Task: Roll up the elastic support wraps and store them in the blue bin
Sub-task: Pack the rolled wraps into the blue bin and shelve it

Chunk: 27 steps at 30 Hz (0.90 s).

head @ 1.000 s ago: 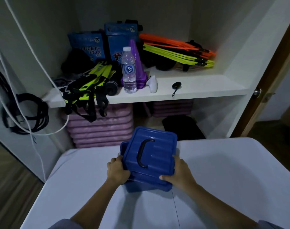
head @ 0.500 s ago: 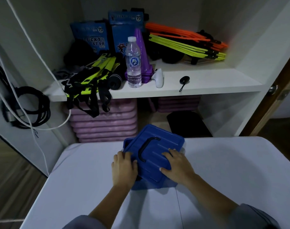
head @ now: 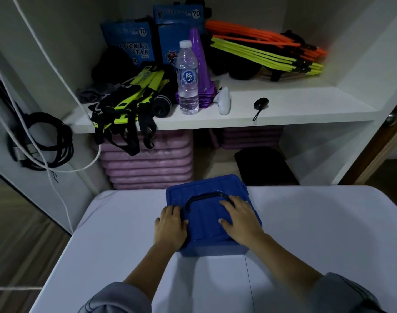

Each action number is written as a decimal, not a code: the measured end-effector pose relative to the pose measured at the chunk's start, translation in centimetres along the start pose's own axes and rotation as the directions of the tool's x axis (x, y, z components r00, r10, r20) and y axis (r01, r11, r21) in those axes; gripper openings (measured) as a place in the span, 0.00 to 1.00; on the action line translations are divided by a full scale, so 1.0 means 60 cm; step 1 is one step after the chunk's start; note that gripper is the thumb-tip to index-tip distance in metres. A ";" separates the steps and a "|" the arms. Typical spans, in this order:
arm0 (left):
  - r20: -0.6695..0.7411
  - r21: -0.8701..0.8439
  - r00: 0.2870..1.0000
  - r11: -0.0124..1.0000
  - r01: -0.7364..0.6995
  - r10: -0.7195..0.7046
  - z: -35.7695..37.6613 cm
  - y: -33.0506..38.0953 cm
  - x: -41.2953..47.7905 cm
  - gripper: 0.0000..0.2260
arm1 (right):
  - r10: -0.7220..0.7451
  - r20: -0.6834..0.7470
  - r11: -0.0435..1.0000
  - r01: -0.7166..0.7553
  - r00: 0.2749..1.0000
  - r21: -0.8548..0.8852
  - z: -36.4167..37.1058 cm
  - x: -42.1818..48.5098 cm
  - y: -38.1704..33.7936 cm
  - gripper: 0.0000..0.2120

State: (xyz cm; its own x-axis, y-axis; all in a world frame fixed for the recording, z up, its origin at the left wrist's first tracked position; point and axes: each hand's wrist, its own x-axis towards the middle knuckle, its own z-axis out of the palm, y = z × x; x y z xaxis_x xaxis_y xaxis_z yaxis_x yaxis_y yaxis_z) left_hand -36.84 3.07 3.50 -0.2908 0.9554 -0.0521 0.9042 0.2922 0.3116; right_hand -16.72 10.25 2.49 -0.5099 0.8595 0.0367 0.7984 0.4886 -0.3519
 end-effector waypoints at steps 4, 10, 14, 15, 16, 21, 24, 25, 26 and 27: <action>0.013 -0.091 0.996 0.992 -0.083 0.084 -0.004 -0.015 0.018 0.18 | 0.071 0.078 0.997 -0.071 0.994 -0.002 0.003 -0.005 -0.002 0.28; 0.031 -0.138 0.990 0.981 -0.135 0.141 -0.005 -0.015 0.036 0.17 | 0.141 0.064 0.989 -0.143 0.988 0.024 0.001 -0.016 -0.009 0.29; 0.013 -0.073 0.994 0.992 -0.106 0.108 -0.006 -0.011 0.032 0.17 | 0.103 0.045 0.993 -0.106 0.994 0.059 0.000 -0.013 -0.004 0.29; 0.017 -0.045 0.995 0.995 -0.094 0.095 -0.006 -0.011 0.031 0.17 | 0.094 0.038 0.994 -0.096 0.995 0.057 0.000 -0.013 -0.002 0.28; 0.026 -0.019 0.996 0.996 -0.086 0.087 -0.005 -0.011 0.029 0.17 | 0.091 0.034 0.994 -0.092 0.995 0.056 0.001 -0.014 0.000 0.27; 0.104 0.077 0.993 0.995 -0.070 0.062 -0.002 -0.002 0.028 0.18 | 0.079 0.057 0.995 -0.082 0.995 0.063 -0.001 -0.013 0.008 0.25; 0.025 0.203 0.995 0.975 -0.095 0.092 -0.014 0.018 0.037 0.17 | 0.113 -0.066 0.975 -0.098 0.991 0.200 -0.014 -0.009 0.012 0.22; -0.007 0.176 0.991 0.976 -0.128 0.132 -0.016 0.028 0.041 0.18 | 0.153 -0.149 0.964 -0.114 0.977 0.240 -0.018 -0.008 0.018 0.20; -0.009 0.114 0.984 0.978 -0.175 0.177 -0.015 0.040 0.046 0.20 | 0.214 -0.209 0.950 -0.153 0.954 0.272 -0.021 -0.008 0.025 0.20; 0.024 0.043 0.975 0.974 -0.222 0.222 -0.012 0.053 0.050 0.23 | 0.296 -0.218 0.926 -0.222 0.930 0.306 -0.023 -0.008 0.034 0.20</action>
State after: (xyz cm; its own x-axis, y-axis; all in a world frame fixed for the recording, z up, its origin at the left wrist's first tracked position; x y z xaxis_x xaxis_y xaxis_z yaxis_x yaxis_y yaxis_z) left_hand -35.08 6.84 4.99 -0.0757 0.9971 -0.0044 0.9587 0.0740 0.2746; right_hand -14.42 11.04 3.05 -0.1683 0.9765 0.1343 0.7546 0.2153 -0.6199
